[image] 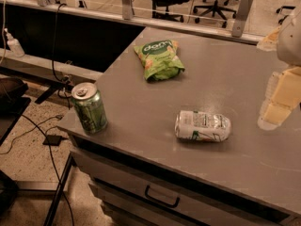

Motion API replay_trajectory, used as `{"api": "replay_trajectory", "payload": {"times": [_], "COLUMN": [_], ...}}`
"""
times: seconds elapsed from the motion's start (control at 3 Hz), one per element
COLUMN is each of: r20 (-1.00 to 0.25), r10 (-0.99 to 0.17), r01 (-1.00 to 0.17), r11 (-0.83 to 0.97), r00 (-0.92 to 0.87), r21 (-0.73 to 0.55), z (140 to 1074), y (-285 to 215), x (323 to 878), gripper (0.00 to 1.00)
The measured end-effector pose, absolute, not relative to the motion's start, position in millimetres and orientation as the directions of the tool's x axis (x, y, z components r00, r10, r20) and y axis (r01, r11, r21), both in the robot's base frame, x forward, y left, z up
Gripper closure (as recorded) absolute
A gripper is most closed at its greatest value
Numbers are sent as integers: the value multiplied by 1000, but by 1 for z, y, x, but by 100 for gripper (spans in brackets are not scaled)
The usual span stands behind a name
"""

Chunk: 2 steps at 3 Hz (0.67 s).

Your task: Move green rice chip bag near green can

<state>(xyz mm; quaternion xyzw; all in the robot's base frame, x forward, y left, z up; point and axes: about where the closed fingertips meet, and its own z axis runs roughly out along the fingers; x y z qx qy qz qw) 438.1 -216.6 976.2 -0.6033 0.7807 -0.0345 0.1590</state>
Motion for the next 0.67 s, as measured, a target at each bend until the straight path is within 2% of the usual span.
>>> {"api": "replay_trajectory", "payload": {"times": [0.33, 0.67], "r20": [-207, -246], "r10": [-951, -937], "r01": [-921, -872], "r11": [281, 327], "r00": [-229, -249], "r21": [-270, -364], "z": [979, 1007], "y": [-214, -218], "x": [444, 484], "gripper": [0, 0]}}
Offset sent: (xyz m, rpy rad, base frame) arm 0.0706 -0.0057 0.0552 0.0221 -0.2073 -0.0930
